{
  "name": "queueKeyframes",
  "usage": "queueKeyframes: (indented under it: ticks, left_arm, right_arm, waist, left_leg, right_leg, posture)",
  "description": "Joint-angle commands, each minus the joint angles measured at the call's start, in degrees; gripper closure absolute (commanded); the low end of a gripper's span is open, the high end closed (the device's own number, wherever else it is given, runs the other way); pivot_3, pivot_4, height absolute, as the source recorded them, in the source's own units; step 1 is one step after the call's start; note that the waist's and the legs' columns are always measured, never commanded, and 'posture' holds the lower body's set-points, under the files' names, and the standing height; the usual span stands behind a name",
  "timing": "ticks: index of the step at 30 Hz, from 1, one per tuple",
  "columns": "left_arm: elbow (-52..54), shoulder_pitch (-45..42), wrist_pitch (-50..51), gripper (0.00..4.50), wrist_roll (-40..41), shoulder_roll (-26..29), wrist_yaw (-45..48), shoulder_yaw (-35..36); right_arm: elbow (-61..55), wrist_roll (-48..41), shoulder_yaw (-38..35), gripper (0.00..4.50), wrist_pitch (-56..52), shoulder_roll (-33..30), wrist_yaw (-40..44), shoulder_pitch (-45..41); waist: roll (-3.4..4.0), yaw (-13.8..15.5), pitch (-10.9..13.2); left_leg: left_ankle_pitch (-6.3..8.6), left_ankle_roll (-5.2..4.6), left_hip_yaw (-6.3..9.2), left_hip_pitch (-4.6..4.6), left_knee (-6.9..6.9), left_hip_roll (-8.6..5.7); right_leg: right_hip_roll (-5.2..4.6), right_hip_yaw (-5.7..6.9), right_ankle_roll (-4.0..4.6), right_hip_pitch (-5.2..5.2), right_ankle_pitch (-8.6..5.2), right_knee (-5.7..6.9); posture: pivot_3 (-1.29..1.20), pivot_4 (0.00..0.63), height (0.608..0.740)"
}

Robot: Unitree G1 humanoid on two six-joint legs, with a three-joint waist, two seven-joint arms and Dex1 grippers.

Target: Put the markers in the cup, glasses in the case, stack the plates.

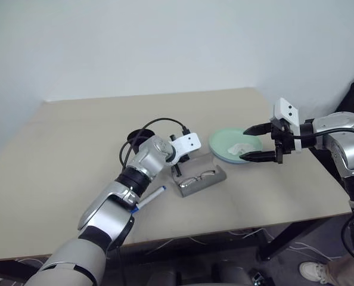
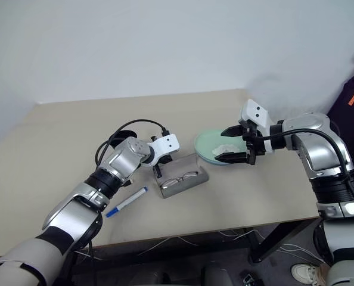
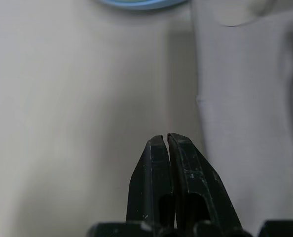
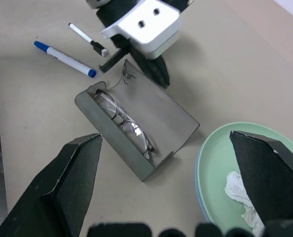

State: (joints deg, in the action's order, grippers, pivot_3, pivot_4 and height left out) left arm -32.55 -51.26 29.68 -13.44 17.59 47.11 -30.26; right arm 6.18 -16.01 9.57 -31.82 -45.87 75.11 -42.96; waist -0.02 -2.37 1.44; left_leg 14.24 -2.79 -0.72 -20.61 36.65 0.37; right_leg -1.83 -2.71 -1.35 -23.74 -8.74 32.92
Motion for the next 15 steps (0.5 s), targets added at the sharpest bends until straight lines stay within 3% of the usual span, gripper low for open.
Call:
queueKeyframes:
  ticks: [1, 15]
  left_arm:
    - [5.7, 0.8, 0.4, 4.48, -0.9, 1.3, 2.1, 0.0]
    - [24.8, 8.6, 7.1, 4.48, -1.3, 4.8, 7.0, -1.6]
  right_arm:
    - [-1.7, -1.1, -2.2, 0.0, -0.2, -0.7, -0.3, -0.8]
    - [-1.6, -1.3, -1.8, 0.0, 0.0, -0.5, -0.6, -1.0]
  waist:
    - [0.0, 0.0, 0.0]
    - [0.02, 0.0, 0.0]
  left_leg:
    - [0.0, 0.0, 0.0, 0.0, 0.0, 0.0]
    - [0.0, 0.0, 0.0, 0.04, -0.01, 0.02]
  right_leg:
    - [0.0, 0.0, 0.0, 0.0, 0.0, 0.0]
    - [0.0, 0.0, 0.02, 0.02, -0.01, 0.0]
  posture:
    - [0.0, 0.0, 0.732]
    - [0.0, 0.0, 0.732]
